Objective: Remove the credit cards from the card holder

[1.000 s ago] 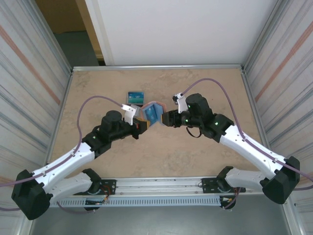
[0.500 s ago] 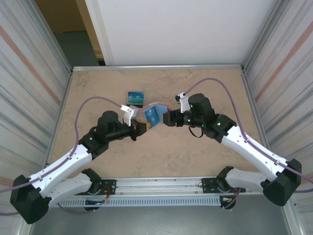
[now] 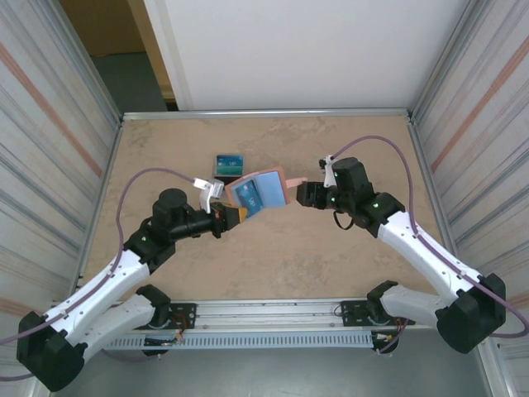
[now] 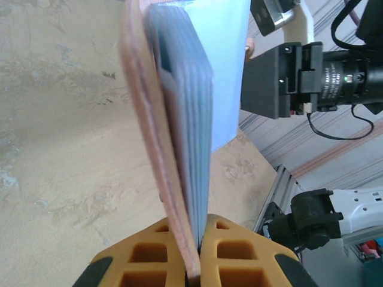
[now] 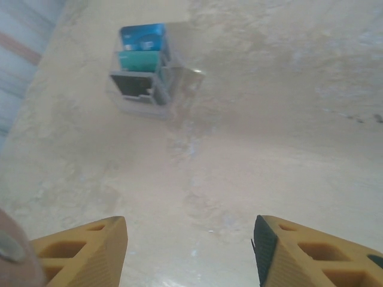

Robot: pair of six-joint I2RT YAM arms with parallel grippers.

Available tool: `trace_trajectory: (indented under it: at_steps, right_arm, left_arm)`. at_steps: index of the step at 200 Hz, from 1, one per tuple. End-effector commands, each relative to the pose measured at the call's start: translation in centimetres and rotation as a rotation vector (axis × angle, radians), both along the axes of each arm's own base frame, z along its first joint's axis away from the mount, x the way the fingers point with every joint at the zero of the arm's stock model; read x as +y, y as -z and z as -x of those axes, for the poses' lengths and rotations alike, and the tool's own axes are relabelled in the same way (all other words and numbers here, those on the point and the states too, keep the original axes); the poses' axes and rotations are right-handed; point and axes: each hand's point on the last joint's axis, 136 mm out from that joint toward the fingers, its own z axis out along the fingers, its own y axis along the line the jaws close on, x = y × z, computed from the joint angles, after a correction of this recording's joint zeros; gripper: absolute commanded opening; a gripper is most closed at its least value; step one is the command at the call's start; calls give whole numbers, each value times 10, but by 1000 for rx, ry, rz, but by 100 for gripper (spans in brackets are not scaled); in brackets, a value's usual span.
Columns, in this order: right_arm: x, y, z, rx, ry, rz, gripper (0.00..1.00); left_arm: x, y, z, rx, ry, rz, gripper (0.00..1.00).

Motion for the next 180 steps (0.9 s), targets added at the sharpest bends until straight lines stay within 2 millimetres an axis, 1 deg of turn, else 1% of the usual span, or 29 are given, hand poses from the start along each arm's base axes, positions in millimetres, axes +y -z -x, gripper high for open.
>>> trace_trajectory:
  at_steps: [1,17,49,69,85,88,107,111,136,140,147,150,153,180]
  right_arm:
    - [-26,2,2,12,109,38,59]
    - [-40,4,3,19,158,71,59]
    - [-74,11,5,44,288,153,60]
    - [-88,13,7,60,340,167,62]
    - [-92,15,8,72,349,164,63]
    - [-93,7,10,51,351,147,63]
    - [-92,-2,12,18,346,115,66]
    - [-92,-4,13,8,344,106,71]
    - [-87,-19,15,-47,321,38,82]
    - [-86,-21,16,-56,316,27,86]
    - [-84,-26,17,-73,302,6,90]
    - [-83,-28,18,-81,297,-2,93]
    - [-82,-30,18,-88,293,-11,100]
    - [-79,-48,24,-159,263,-82,99]
  left_arm:
    - [0,-11,6,-19,28,33,0]
    - [0,-10,7,-15,31,27,0]
    - [1,-9,7,-9,31,17,0]
    - [3,-5,7,-1,21,7,0]
    - [5,0,6,11,13,-8,0]
    - [5,2,7,15,14,-11,0]
    - [6,9,6,33,9,-22,0]
    - [6,10,6,36,10,-24,0]
    - [4,24,4,69,5,-28,0]
    - [4,27,3,80,4,-30,0]
    - [3,32,3,96,6,-33,0]
    - [2,34,3,102,8,-34,0]
    - [2,36,2,110,10,-34,0]
    - [-6,51,1,171,37,-39,0]
